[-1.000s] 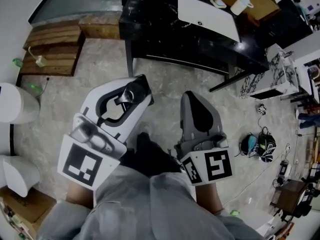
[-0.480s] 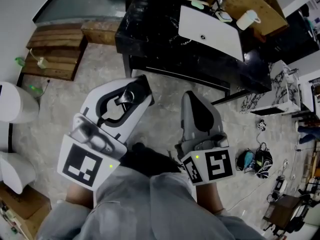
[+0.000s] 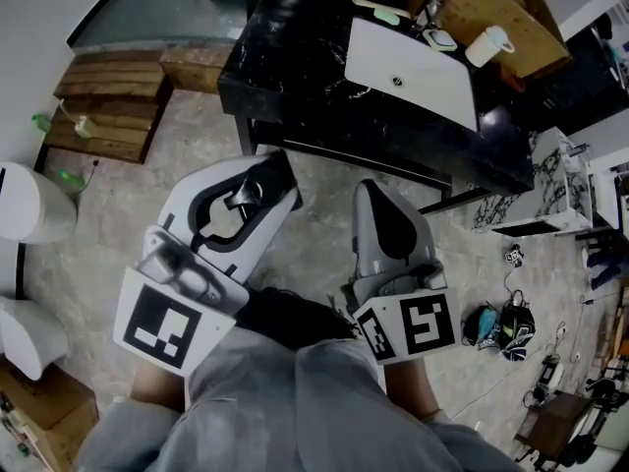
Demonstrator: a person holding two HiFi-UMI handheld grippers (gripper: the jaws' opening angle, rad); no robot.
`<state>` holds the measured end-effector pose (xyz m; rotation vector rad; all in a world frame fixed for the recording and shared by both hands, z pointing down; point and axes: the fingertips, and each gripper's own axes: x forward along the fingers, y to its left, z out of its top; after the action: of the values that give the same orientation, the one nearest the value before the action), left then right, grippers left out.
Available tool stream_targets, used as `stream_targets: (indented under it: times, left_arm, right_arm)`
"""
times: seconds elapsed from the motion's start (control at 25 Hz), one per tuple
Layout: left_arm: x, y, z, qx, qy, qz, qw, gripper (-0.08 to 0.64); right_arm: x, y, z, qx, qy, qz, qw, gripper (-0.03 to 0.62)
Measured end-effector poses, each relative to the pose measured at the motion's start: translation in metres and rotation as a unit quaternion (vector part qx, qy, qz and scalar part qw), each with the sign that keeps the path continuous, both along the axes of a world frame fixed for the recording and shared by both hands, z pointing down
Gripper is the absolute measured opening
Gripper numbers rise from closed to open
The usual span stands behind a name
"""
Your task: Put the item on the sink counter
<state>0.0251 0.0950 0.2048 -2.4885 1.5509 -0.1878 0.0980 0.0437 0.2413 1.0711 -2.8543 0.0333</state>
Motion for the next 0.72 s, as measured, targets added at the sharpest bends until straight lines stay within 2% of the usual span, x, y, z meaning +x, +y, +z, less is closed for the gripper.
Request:
stream_targets:
  times: [0.44, 0.72]
  left_arm:
    - [0.012, -0.003, 0.001, -0.005, 0.003, 0.01, 0.9999, 0.094]
    - [0.013, -0.022, 0.004, -0.005, 0.007, 0.022, 0.9997, 0.094]
  right_arm:
    - [0.019, -0.003, -0.002, 0.0, -0.002, 0.019, 1.0, -0.003]
    - [0.023, -0.018, 0.003, -0.004, -0.003, 0.034, 0.999, -0.003]
